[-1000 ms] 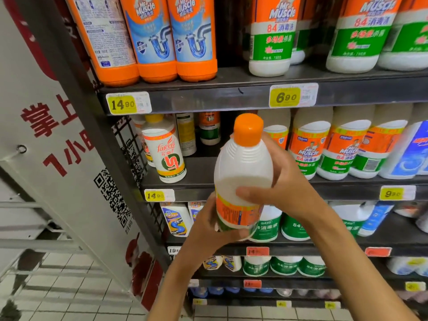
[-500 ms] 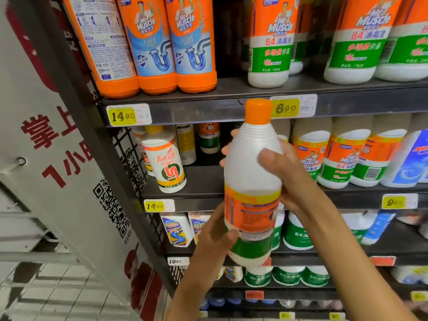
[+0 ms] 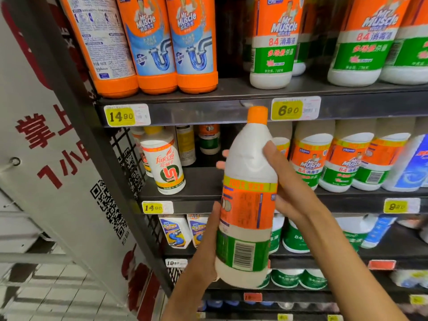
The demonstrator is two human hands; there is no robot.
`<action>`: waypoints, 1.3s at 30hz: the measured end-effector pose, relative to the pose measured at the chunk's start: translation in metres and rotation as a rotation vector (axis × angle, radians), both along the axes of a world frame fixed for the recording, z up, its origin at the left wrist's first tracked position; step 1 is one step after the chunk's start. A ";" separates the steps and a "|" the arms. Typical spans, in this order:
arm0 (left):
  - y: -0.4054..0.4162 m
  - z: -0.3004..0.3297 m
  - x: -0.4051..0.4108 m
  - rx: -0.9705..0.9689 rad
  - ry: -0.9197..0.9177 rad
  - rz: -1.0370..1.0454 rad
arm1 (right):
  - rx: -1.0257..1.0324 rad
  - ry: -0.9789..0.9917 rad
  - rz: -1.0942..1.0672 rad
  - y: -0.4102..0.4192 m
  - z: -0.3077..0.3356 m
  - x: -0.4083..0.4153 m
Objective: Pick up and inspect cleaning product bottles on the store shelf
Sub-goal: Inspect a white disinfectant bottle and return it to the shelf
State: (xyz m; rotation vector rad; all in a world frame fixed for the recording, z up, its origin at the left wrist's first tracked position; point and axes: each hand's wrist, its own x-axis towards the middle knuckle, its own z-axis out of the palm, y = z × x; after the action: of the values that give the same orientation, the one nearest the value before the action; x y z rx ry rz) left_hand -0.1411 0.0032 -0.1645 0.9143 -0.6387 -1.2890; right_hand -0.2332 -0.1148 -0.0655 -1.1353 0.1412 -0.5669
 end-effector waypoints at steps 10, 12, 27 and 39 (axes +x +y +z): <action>-0.019 -0.016 0.024 0.153 -0.463 0.193 | -0.233 0.331 -0.490 -0.008 -0.024 0.041; -0.023 -0.018 0.029 0.120 -0.551 0.183 | -0.255 0.340 -0.498 -0.013 -0.023 0.050; -0.081 -0.008 0.087 -0.063 -0.580 0.481 | -0.534 0.289 -0.722 -0.046 -0.014 0.103; -0.108 -0.010 0.108 -0.007 -0.570 0.350 | -0.833 0.570 -0.670 -0.064 -0.026 0.088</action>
State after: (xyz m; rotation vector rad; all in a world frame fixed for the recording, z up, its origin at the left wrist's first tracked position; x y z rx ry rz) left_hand -0.0328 -0.1050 -0.1744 1.3381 -0.8731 -0.7077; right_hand -0.1450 -0.1791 -0.0915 -2.0704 0.8606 -0.9167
